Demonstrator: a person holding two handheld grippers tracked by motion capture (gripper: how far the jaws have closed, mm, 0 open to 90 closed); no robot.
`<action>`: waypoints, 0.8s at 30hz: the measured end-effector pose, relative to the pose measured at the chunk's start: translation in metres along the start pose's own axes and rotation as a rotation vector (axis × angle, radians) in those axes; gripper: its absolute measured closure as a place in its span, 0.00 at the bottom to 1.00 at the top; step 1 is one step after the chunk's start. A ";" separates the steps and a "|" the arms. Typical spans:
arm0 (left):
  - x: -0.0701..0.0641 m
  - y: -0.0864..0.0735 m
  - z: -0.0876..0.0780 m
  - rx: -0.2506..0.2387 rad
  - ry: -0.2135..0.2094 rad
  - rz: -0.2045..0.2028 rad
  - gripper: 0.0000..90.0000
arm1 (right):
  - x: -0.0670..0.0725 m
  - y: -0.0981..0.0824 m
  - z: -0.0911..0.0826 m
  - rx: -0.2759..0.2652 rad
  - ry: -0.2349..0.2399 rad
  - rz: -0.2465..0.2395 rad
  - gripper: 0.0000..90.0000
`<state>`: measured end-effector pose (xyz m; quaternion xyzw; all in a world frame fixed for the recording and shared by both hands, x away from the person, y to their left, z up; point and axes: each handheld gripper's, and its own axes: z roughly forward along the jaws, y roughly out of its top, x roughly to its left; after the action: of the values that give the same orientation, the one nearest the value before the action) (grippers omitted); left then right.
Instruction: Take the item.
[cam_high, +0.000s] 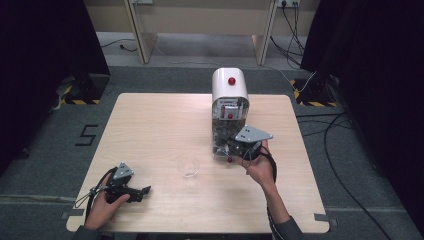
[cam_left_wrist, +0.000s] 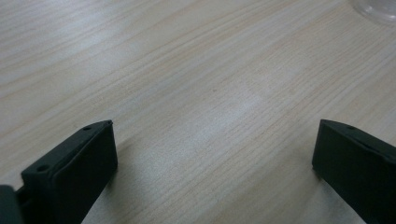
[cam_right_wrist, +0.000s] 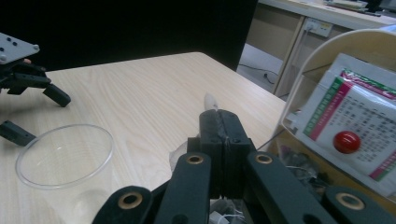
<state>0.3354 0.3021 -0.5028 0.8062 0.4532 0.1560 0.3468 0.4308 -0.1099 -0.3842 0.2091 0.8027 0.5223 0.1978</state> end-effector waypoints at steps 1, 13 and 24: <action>0.000 0.000 0.000 0.000 0.000 0.000 0.00 | 0.001 0.000 0.001 -0.001 0.008 0.000 1.00; 0.000 0.000 0.000 0.000 0.000 0.000 0.00 | 0.008 0.000 0.007 0.009 0.029 -0.005 1.00; 0.000 0.000 0.000 0.000 0.000 0.000 0.00 | 0.016 0.002 0.009 0.005 0.054 -0.019 1.00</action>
<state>0.3355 0.3021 -0.5028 0.8063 0.4531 0.1559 0.3468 0.4227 -0.0934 -0.3871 0.1877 0.8110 0.5239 0.1805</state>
